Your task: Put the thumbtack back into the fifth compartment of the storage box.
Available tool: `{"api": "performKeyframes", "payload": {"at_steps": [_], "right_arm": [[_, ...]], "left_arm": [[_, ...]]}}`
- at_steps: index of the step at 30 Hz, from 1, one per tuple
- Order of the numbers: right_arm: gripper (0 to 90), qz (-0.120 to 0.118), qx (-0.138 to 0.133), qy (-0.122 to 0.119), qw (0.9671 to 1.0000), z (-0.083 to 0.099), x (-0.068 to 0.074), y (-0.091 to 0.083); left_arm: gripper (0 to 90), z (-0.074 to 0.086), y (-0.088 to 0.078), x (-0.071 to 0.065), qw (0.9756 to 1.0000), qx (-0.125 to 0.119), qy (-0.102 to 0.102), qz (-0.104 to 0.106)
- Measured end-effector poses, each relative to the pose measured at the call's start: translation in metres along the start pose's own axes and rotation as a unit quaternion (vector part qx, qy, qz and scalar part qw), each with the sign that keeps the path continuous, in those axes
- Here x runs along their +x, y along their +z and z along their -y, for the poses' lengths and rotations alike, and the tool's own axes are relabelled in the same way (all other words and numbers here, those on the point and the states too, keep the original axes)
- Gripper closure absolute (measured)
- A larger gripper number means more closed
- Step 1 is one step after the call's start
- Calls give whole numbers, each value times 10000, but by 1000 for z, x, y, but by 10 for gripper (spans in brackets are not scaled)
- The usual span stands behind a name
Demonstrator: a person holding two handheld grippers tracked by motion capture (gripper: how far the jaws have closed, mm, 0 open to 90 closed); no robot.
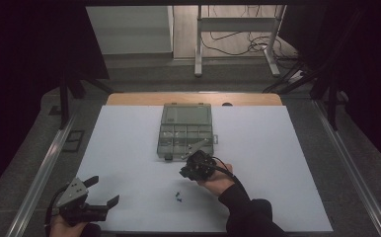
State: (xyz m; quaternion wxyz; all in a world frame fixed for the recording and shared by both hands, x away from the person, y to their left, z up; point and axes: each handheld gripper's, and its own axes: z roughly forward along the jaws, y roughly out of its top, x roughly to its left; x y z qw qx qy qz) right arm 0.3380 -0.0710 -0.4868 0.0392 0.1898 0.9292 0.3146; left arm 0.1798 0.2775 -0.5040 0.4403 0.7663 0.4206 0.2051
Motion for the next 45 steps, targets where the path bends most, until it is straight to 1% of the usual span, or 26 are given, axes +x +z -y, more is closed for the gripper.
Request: {"api": "performKeyframes", "payload": {"at_steps": [1,9,13,19,23,25,28,29,35,36,41,42,45], "right_arm": [[829,22,-20,47,10000,-1,-1,1],[829,102,-210,161,9996,-7,-13,5],[829,127,-302,134,9994,-11,-18,8],[829,146,-422,226,9987,-22,-23,13],[829,181,-486,241,9984,-28,-25,17],[829,196,-530,201,9982,-31,-26,18],[828,204,-584,257,9978,-37,-27,20],[828,206,-595,226,9978,-38,-29,21],[828,236,-626,282,9974,-46,-34,26],[828,229,-672,319,9970,-48,-36,28],[827,270,-670,353,9968,-53,-40,31],[826,283,-682,351,9967,-56,-41,33],[825,307,-662,338,9968,-59,-43,35]], "left_arm": [[20,0,0,0,10000,1,0,1],[19,0,0,0,10000,3,0,2],[19,0,0,0,10000,4,-1,5],[19,0,0,0,10000,2,-10,19],[20,0,0,0,10000,3,2,23],[19,0,0,0,10000,13,16,21],[20,0,1,0,10000,22,31,21],[20,0,1,0,10000,22,30,25],[20,0,0,1,10000,15,13,42],[20,0,0,0,10000,15,21,42],[19,0,0,0,10000,21,39,46],[20,0,0,0,10000,30,54,52],[19,0,1,0,10000,24,38,63]]}}
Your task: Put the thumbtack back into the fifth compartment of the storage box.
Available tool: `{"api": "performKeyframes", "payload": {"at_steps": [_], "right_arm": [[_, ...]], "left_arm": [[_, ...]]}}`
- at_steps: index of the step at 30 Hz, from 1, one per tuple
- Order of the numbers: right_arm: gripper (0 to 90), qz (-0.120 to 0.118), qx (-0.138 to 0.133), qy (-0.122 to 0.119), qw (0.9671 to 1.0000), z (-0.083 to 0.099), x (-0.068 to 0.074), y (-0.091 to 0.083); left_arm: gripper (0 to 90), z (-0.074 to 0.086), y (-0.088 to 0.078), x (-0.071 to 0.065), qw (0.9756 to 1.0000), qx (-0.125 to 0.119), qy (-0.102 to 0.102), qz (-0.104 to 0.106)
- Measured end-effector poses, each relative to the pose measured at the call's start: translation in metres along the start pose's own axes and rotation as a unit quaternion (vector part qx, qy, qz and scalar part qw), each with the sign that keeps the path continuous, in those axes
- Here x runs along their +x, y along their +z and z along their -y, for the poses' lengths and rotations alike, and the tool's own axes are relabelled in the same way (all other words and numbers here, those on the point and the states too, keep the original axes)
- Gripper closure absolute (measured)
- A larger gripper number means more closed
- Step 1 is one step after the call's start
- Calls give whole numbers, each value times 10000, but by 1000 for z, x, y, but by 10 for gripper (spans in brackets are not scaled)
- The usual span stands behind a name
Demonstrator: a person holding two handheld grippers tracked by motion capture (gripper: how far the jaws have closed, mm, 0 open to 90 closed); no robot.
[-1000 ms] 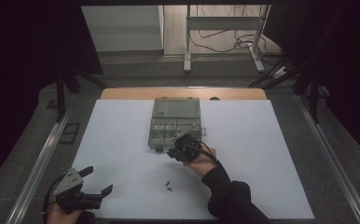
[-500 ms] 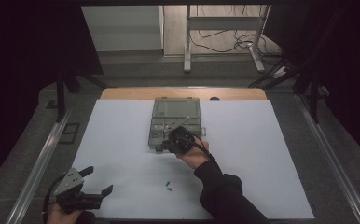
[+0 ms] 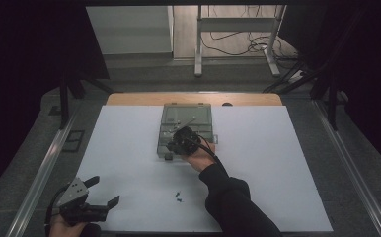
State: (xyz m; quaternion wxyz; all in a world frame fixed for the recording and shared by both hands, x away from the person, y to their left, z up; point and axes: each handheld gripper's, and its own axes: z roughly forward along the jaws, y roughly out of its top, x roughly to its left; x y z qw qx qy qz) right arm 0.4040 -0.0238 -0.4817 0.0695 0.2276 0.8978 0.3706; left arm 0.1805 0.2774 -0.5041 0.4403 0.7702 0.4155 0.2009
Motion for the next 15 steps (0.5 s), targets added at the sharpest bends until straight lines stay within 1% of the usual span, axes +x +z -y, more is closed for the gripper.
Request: {"api": "performKeyframes", "payload": {"at_steps": [2,3,8,9,11,15], "right_arm": [[825,9,10,10,10000,-1,0,2],[825,37,48,8,10000,-2,-1,5],[823,91,92,23,9999,-5,-2,12],[818,100,111,15,9999,-6,-3,14],[766,128,94,18,9999,-7,-2,15],[747,168,55,-9,9998,-9,-1,14]], "left_arm": [[20,0,0,0,10000,-1,-15,7],[19,0,0,0,10000,2,-11,6],[19,0,1,-1,10000,39,49,-15],[19,-1,1,-1,10000,46,64,-17],[20,-1,1,-2,10000,51,72,-18],[20,0,1,-1,10000,49,72,-16]]}}
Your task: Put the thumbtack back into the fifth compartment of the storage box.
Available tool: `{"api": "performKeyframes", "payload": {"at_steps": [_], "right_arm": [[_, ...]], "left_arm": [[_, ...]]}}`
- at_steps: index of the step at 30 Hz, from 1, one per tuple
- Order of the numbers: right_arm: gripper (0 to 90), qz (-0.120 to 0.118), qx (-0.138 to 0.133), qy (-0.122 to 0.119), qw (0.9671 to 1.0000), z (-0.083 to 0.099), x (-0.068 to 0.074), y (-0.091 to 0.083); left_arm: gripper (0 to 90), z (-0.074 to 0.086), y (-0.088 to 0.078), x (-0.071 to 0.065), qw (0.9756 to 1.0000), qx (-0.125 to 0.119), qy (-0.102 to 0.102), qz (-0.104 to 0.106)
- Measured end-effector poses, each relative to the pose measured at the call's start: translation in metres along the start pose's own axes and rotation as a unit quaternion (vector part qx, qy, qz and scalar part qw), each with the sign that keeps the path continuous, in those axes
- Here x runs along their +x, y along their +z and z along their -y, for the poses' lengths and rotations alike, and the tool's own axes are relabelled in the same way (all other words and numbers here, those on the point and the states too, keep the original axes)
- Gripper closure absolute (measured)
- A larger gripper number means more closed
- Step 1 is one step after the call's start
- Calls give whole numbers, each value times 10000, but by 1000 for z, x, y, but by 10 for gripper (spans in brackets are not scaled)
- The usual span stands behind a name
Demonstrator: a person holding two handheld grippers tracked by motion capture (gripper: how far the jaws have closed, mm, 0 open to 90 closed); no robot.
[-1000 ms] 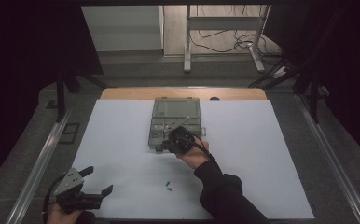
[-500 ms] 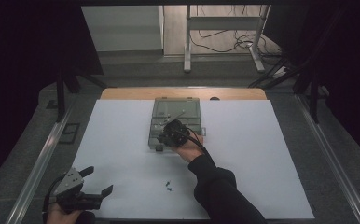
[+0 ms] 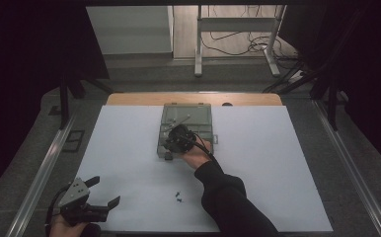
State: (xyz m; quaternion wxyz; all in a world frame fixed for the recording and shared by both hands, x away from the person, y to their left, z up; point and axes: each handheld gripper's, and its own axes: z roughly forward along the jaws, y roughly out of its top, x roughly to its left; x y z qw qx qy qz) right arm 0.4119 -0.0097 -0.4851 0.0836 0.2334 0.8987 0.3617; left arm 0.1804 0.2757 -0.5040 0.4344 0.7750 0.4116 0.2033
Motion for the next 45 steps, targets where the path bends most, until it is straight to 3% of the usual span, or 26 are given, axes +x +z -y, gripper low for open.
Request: {"api": "performKeyframes", "payload": {"at_steps": [4,16,30,42,45], "right_arm": [[711,53,92,-31,9999,1,2,-4],[589,-101,243,-70,9996,5,13,-26],[399,-251,342,-217,9989,28,30,-50],[226,-162,523,-338,9979,52,41,-59],[216,-188,587,-361,9974,57,44,-58]], "left_arm": [[19,0,0,0,10000,13,14,0],[20,0,0,0,10000,17,10,-5],[20,-1,1,0,10000,21,5,-8],[20,-1,1,0,10000,29,5,-7],[20,-1,1,0,10000,30,12,-7]]}}
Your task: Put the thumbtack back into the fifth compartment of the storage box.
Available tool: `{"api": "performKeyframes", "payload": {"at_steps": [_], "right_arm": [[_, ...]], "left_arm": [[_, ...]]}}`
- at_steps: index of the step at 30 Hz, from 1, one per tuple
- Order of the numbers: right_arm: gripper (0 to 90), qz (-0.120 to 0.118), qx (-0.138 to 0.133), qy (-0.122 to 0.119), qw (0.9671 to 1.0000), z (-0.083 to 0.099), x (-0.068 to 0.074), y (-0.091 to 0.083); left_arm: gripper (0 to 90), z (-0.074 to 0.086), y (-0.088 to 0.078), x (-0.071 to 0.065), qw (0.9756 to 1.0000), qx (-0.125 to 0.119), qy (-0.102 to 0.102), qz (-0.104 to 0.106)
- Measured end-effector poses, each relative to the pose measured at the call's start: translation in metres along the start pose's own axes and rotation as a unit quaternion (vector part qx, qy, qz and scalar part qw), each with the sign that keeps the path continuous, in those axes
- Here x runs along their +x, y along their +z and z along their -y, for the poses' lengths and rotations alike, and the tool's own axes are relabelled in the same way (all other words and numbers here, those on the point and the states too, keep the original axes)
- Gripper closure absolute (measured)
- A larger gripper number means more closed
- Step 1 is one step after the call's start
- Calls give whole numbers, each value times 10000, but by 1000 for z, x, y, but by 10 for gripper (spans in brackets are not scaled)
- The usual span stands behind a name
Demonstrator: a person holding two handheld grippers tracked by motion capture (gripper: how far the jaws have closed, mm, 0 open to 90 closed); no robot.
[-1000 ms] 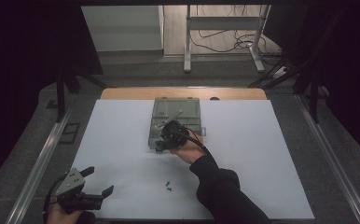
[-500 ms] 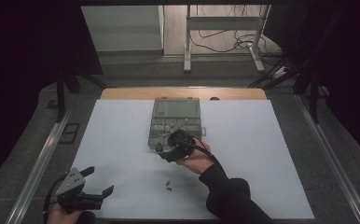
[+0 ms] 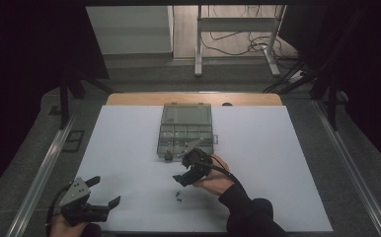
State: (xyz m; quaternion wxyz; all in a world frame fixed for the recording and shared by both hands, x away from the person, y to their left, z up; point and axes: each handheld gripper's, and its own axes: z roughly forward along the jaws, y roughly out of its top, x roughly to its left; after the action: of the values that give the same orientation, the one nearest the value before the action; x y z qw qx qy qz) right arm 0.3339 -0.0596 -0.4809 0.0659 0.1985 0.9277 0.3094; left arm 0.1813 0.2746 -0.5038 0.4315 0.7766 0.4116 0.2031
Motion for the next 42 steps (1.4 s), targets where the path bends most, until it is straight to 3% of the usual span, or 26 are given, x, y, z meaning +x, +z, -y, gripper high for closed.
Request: {"api": "performKeyframes", "payload": {"at_steps": [15,21,27,38,42], "right_arm": [[356,-298,320,-247,9987,21,24,3],[497,-553,388,-280,9973,27,33,4],[669,-776,420,-477,9950,31,43,6],[816,-613,549,-815,9933,36,51,18],[829,-561,563,-870,9930,36,53,17]], "left_arm": [[20,0,0,0,10000,1,8,2],[20,0,0,0,10000,-3,10,-1],[20,0,0,0,10000,-1,19,-1],[20,0,0,0,10000,-2,33,0],[20,0,0,-1,10000,-1,41,-3]]}}
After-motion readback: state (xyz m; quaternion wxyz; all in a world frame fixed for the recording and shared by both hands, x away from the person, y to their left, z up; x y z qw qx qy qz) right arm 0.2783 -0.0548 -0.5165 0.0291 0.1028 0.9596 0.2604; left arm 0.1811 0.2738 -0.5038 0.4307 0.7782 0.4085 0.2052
